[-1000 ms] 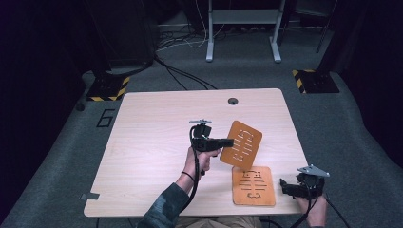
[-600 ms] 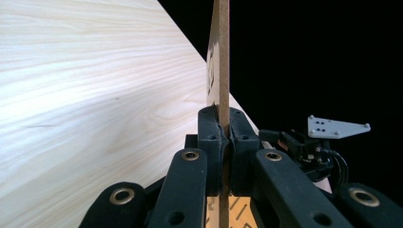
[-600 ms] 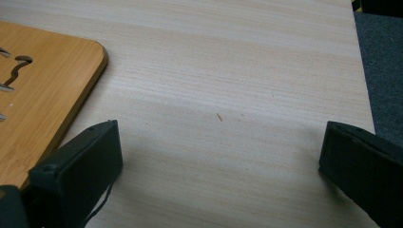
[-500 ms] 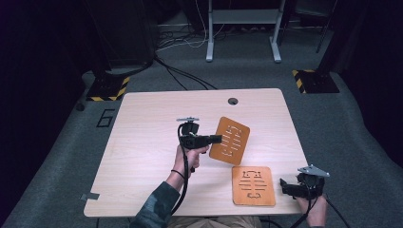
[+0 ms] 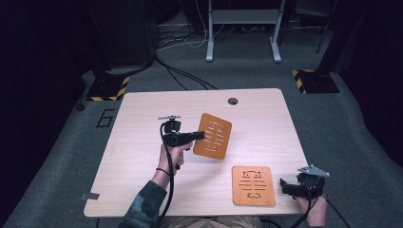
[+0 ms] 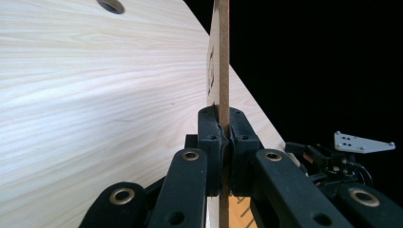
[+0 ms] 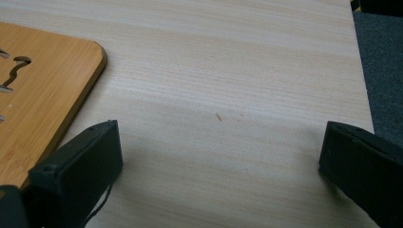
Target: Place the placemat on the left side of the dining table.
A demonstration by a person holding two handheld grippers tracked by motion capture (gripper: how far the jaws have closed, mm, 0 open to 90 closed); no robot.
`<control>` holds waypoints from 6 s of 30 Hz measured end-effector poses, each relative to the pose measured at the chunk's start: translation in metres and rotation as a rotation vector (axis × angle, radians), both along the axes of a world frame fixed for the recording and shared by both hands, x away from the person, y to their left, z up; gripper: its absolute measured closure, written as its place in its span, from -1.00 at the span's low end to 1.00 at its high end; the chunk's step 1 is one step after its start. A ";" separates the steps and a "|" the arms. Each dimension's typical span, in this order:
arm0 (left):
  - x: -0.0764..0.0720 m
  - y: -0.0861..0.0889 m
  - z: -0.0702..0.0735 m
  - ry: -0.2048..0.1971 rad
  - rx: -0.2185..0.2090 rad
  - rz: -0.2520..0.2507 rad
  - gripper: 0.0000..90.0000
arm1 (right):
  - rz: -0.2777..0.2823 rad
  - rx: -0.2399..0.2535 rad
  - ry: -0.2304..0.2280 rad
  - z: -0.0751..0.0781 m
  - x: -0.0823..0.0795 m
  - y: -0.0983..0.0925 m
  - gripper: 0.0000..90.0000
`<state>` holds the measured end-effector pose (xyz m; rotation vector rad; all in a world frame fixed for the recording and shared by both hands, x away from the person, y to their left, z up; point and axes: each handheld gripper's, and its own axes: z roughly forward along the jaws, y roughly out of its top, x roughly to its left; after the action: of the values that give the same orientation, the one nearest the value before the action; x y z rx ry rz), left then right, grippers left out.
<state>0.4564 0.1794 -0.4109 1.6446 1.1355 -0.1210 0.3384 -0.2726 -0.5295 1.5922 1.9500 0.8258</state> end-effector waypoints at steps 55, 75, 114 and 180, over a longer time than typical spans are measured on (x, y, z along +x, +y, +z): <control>0.018 0.123 -0.008 0.143 0.150 0.236 0.91 | -0.009 0.001 0.000 0.000 0.000 0.000 -1.00; 0.035 0.157 -0.026 0.260 0.188 0.288 0.82 | -0.012 0.001 -0.003 0.000 0.000 0.000 -1.00; 0.035 0.201 -0.049 0.278 0.284 0.459 0.55 | -0.014 -0.001 -0.002 0.000 0.000 0.000 -1.00; 0.037 0.237 -0.085 0.348 0.274 0.496 0.34 | -0.015 -0.001 -0.002 0.000 0.000 0.000 -1.00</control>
<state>0.4937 0.4164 -0.4958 1.5599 1.8638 0.0754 0.3381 -0.2722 -0.5298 1.6031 1.9344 0.8204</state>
